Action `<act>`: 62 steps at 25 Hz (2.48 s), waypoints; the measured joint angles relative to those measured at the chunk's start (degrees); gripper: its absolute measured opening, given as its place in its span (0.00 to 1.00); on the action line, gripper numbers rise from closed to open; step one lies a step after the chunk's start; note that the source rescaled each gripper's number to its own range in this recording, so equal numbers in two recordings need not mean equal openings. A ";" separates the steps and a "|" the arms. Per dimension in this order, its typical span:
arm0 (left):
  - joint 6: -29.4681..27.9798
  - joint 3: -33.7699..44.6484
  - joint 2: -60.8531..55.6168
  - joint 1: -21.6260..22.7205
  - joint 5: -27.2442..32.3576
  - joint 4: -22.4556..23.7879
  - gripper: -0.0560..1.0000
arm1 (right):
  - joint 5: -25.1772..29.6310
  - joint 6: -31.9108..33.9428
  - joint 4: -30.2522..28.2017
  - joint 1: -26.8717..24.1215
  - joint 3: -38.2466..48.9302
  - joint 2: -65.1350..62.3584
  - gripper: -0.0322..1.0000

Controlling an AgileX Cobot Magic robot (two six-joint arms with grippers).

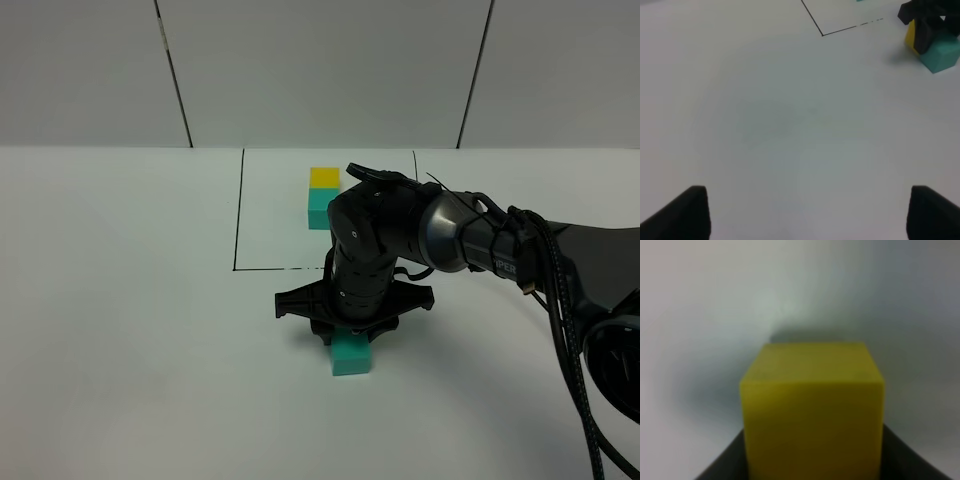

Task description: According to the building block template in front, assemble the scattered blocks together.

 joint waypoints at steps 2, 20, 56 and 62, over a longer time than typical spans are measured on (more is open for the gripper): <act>0.00 0.00 0.00 0.00 0.00 0.00 0.74 | 0.07 0.00 0.00 0.00 0.00 0.00 0.04; -0.11 0.00 0.00 0.00 0.00 0.00 0.74 | 1.75 -5.86 0.83 -0.83 0.00 -6.57 1.00; -0.06 0.00 0.00 0.00 0.00 0.00 0.74 | 14.00 -20.53 -2.65 -41.00 57.28 -101.07 1.00; -0.06 0.00 0.00 0.00 0.00 0.00 0.74 | 12.12 -23.51 -1.12 -38.56 60.70 -110.22 1.00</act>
